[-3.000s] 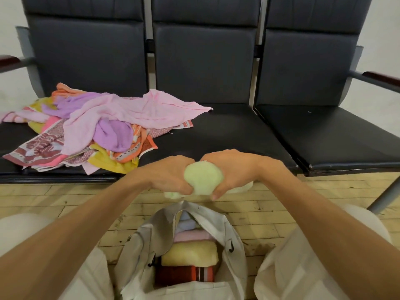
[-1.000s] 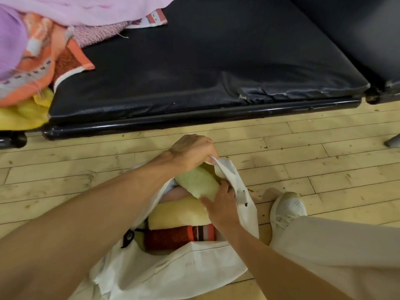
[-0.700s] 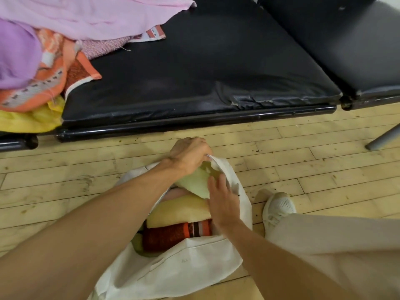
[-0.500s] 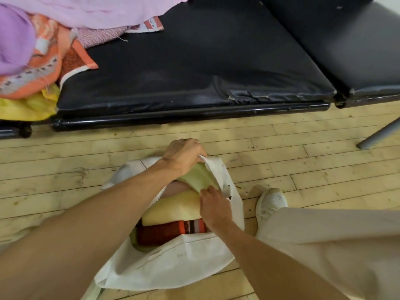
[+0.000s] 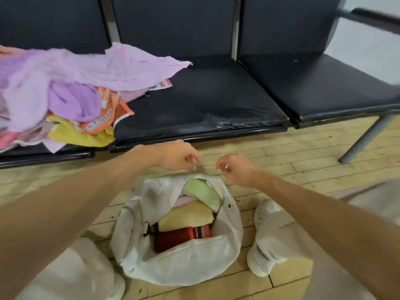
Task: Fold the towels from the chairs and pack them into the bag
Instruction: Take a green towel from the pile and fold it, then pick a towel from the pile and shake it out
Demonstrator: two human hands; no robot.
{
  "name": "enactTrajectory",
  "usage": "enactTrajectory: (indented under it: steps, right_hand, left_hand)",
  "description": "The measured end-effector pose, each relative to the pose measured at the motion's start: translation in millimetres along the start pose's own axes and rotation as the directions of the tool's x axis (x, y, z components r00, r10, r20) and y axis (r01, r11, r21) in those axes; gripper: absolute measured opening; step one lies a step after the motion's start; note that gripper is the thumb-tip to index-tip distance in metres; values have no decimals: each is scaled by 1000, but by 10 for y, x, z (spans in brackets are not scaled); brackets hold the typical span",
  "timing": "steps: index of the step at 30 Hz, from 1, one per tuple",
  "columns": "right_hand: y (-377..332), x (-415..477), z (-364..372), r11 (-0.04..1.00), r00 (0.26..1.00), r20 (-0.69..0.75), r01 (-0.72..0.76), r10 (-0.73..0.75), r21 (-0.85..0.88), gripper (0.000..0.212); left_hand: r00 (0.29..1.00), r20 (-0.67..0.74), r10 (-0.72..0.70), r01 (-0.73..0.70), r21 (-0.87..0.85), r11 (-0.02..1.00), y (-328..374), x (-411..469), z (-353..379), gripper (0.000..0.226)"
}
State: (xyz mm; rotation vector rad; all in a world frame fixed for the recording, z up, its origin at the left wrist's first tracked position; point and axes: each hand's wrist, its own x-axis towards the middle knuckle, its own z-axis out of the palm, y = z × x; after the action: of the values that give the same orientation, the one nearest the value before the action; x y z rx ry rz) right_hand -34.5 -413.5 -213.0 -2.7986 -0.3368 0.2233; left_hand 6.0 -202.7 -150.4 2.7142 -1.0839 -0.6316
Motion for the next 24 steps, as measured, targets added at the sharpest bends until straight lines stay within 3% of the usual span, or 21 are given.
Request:
enactTrajectory:
  steps: [4,6,10,12,16,18,19,20,22,24]
  right_hand:
    - [-312,259,-593,989,970,-216,132,-115,66,25]
    - [-515,427,-810,980,958,-256,162,-128,114,23]
    - [-980,841,-992,952,949,-272,220,-159,211,22]
    - [-1229,1050,-952,929,955,-253,228,-156,290,23]
    - [-1743,1449,-733,849,973,-194,207,-126,487,21]
    - [-1966,1589,-595,811,976,-176,206,-130,547,19]
    - [-2057,1648,-525,786,977,-174,203,-123,584,18]
    - [-2136,1691,-456,756,980,-168,192,-110,625,17]
    - [-2271,1734,-336,715,985,-145,167,-93,679,18]
    - [-2362,1718,-265,693,987,-114,158,-109,703,18]
  left_hand:
    - [987,-153,-54,49,-35,998,-38,-435,-473,31]
    - [967,-224,-123,106,-87,991,-190,-667,-666,31]
    - [857,-400,-326,223,-282,933,-715,-1178,-839,22]
    - [747,-504,-434,289,-341,894,-986,-1411,-766,19]
    - [438,-669,-600,439,-424,792,-1532,-1680,-530,28]
    - [283,-686,-670,489,-497,716,-1769,-1777,-453,34]
    - [238,-665,-708,499,-542,677,-1864,-1823,-417,38]
    - [230,-625,-746,495,-584,643,-1938,-1865,-367,45]
    - [309,-541,-782,498,-608,618,-2019,-1930,-238,59]
    - [362,-554,-750,547,-526,652,-2062,-1953,-129,54]
